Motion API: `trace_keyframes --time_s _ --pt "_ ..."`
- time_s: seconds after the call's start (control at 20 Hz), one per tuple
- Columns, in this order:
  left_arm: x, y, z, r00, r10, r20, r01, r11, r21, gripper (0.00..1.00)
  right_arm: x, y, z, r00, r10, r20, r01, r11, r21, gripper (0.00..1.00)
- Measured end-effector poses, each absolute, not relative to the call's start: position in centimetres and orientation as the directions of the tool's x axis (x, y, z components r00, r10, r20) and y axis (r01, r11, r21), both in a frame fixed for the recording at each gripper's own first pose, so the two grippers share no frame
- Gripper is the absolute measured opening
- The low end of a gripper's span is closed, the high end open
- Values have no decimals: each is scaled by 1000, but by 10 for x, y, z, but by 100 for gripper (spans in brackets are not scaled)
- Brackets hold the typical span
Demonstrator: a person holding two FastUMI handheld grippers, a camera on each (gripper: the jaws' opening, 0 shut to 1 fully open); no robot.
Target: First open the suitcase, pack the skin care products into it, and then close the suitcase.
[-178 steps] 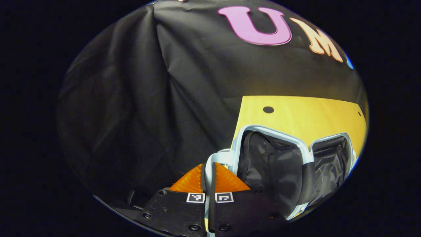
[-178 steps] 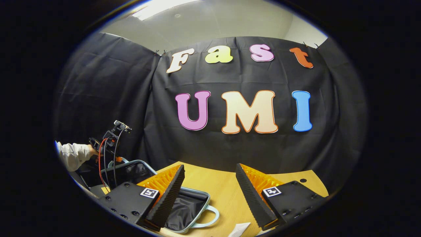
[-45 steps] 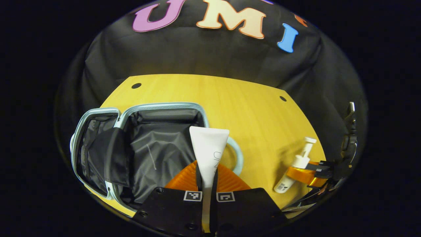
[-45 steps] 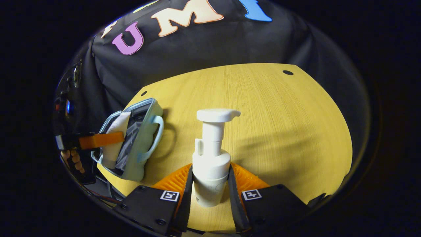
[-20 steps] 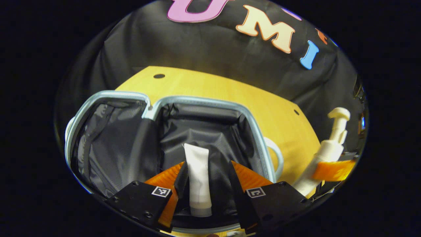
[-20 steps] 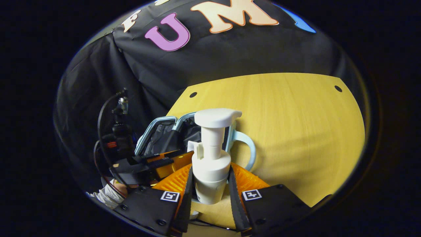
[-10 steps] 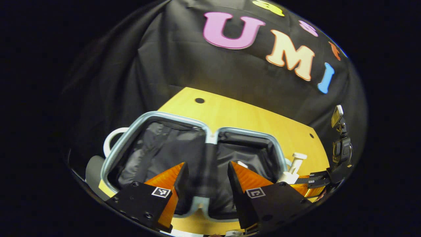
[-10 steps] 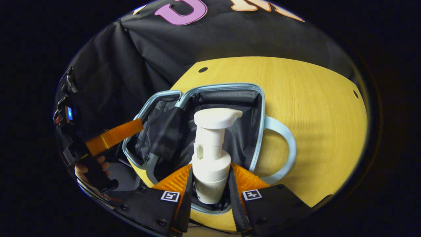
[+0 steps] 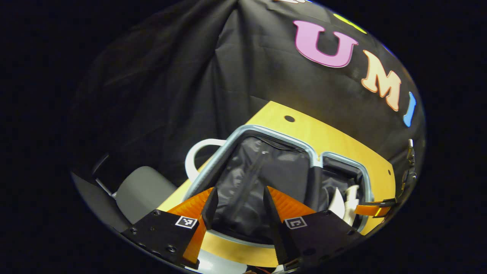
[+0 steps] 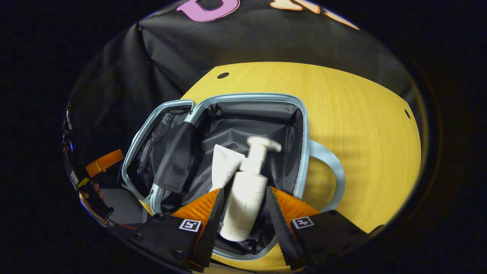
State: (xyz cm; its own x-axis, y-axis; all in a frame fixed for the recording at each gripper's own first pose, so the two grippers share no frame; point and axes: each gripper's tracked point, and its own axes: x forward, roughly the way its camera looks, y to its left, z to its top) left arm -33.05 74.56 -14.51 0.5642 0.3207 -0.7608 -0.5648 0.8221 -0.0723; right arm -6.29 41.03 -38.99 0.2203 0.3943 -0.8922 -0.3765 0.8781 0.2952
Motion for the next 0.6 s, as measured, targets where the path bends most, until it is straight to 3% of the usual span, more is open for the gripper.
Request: trace_keyframes --time_s 0.2,0.35,0.4,0.45,0.5,0.6 --pt "-332 797 -145 537 371 -757 -596 802 -30 68 -51 411 -365 281 433 -857 -368 873 321 92" --pt "-323 823 -155 523 371 -767 -605 796 -27 68 -39 400 -347 347 436 -830 -366 878 308 98" --pt "-321 832 -163 514 371 -773 -608 793 -25 72 -35 395 -344 366 429 -826 -365 882 297 99" --pt "-317 839 -170 505 368 -780 -611 791 -22 68 -34 389 -339 381 422 -822 -361 887 288 99" --pt "-315 846 -179 492 365 -790 -615 788 -18 72 -31 383 -336 399 413 -819 -358 892 276 99" --pt "-315 860 -193 465 361 -808 -622 783 -8 69 -27 370 -329 429 393 -814 -348 903 253 99"
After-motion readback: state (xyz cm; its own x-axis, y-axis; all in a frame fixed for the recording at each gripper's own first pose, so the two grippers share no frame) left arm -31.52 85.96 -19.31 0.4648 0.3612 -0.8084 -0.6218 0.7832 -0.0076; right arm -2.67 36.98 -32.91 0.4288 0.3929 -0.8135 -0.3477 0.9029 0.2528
